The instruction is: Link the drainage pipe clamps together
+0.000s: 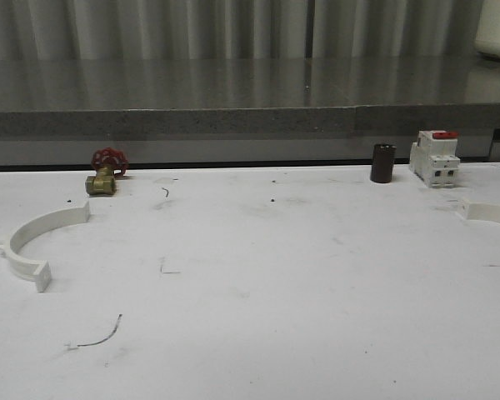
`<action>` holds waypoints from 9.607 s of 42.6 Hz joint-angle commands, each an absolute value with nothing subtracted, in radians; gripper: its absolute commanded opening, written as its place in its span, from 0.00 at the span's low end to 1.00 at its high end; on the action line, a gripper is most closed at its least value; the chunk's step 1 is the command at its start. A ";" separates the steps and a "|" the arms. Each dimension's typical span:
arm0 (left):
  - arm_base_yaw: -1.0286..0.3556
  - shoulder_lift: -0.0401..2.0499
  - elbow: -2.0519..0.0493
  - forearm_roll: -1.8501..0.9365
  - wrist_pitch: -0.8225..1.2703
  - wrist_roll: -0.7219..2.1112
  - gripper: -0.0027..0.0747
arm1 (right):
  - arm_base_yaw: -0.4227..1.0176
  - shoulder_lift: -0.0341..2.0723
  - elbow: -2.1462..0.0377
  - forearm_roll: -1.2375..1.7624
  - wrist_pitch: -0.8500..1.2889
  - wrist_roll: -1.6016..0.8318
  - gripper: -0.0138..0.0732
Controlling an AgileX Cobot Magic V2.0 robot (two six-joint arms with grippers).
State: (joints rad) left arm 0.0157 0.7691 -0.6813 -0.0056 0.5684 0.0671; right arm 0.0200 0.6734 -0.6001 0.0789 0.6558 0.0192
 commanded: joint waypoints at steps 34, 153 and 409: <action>-0.160 1.572 -1.130 -0.036 0.707 0.055 0.59 | 0.019 0.680 -0.629 0.072 0.600 0.019 0.68; -0.689 2.196 -1.851 0.079 0.942 -0.618 0.08 | 0.019 0.680 -0.629 0.072 0.600 0.019 0.68; -0.565 0.696 -0.686 -0.053 0.585 0.076 0.44 | 0.214 1.478 -1.301 -0.022 1.004 0.208 0.35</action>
